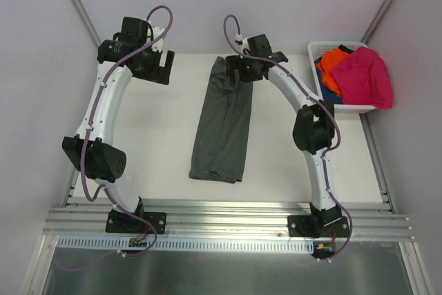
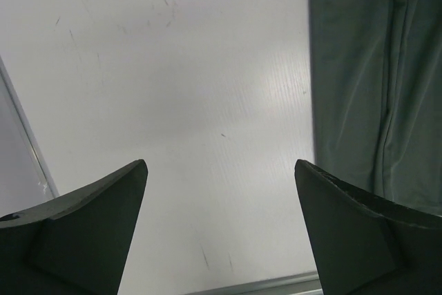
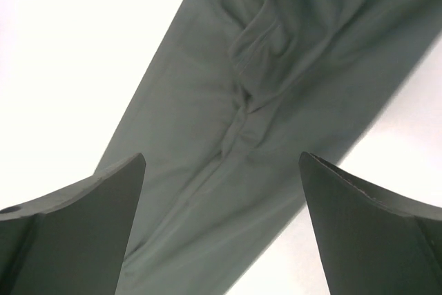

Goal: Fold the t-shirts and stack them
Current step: Fold the tshirt

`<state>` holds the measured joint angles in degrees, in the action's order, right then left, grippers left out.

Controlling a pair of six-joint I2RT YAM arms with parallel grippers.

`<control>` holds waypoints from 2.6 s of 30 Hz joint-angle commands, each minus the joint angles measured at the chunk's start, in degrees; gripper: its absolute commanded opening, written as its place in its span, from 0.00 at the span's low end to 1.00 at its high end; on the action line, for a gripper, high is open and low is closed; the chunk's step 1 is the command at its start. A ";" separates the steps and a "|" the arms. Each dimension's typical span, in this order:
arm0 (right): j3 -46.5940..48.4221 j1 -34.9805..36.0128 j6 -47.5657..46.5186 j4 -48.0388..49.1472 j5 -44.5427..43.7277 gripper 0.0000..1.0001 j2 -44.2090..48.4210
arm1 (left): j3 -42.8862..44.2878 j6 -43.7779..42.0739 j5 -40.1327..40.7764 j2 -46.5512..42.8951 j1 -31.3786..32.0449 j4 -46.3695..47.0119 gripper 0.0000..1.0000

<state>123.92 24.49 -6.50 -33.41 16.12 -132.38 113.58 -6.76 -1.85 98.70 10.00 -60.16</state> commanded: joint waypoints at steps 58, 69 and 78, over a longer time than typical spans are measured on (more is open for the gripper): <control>-5.16 10.49 -8.79 -15.45 -13.57 0.99 -7.02 | 6.92 5.27 -7.29 -1.75 -1.21 -0.04 0.90; -2.82 6.10 -16.25 -23.89 -19.45 1.00 -8.23 | 7.27 4.57 -5.01 -1.84 -1.21 0.39 0.90; 7.91 6.62 -22.24 -26.62 -21.66 1.00 -12.73 | 6.92 4.13 -3.78 -2.45 -1.21 0.48 0.90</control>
<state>129.49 30.68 -25.10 -56.84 -1.54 -142.69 119.02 -2.35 -6.87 98.78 9.26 -60.18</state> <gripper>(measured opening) 0.993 0.901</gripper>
